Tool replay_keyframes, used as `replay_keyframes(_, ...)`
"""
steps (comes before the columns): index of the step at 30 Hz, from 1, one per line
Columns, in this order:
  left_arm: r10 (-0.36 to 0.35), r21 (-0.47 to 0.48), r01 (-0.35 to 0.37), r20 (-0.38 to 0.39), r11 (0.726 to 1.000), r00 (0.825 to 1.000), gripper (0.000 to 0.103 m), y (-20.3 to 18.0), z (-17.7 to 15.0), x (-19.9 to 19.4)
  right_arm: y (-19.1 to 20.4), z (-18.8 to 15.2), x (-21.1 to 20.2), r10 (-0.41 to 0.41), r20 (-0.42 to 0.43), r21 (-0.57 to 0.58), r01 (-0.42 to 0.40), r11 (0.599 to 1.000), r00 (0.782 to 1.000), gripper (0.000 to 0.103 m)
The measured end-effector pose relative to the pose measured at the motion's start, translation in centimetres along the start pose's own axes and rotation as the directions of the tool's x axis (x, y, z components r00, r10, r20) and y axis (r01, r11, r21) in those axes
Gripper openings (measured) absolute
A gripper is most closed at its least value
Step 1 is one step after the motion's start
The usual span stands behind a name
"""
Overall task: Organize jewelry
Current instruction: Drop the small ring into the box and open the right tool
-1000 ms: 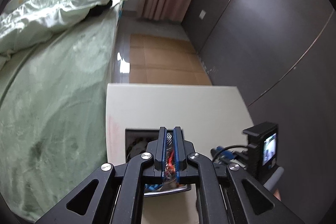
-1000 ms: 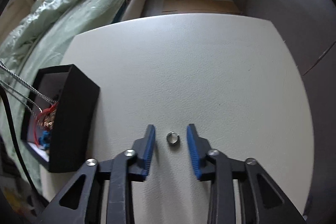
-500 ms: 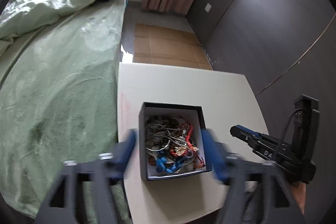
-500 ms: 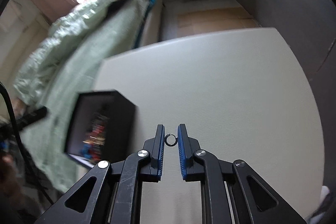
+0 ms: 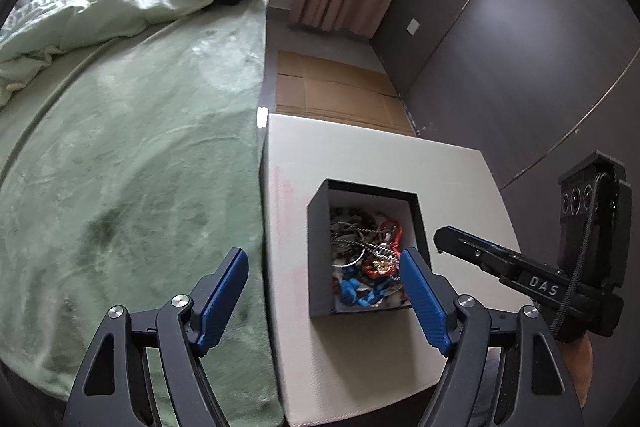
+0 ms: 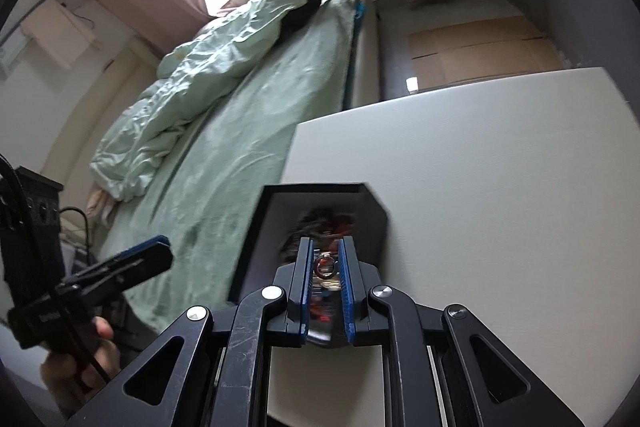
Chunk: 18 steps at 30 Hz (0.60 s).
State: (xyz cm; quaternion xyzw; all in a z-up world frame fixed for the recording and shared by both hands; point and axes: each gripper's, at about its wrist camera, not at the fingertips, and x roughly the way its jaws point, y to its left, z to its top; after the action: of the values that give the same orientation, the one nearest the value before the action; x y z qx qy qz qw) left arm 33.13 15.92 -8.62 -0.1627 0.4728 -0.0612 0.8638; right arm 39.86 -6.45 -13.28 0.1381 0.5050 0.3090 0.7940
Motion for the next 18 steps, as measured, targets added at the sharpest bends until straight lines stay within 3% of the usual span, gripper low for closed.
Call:
replay_keyframes(1,-0.003,-0.001,0.003,0.004,1.000,1.000,0.079,0.0,-0.1,-0.2,0.4,0.1,0.2,0.023,-0.008,0.001,-0.023,1.000,1.000,0.016)
replay_keyframes(2,-0.004,0.000,0.004,0.007,1.000,1.000,0.079,0.0,-0.3,-0.4,0.7,0.1,0.4,0.038,-0.013,0.002,-0.038,0.999,0.999,0.027)
replay_keyframes(3,-0.003,0.002,0.003,0.009,1.000,1.000,0.079,0.0,-0.4,-0.5,1.0,0.1,0.3,0.031,-0.006,-0.002,-0.031,1.000,1.000,0.049)
replay_keyframes(5,-0.001,0.007,0.001,0.015,1.000,1.000,0.080,0.0,-0.7,-0.7,1.3,0.0,-0.3,-0.006,0.029,-0.017,0.007,1.000,1.000,0.059)
replay_keyframes(11,-0.008,0.004,0.008,0.056,1.000,0.998,0.089,-0.5,-1.3,-1.9,0.4,-1.2,-2.5,-0.037,0.070,0.029,0.036,0.999,0.997,0.059)
replay_keyframes(18,0.042,-0.006,-0.041,0.173,0.999,0.984,0.099,-2.5,-2.7,-5.1,0.9,-2.4,-6.6,-0.087,0.148,0.033,0.083,0.996,0.985,0.059)
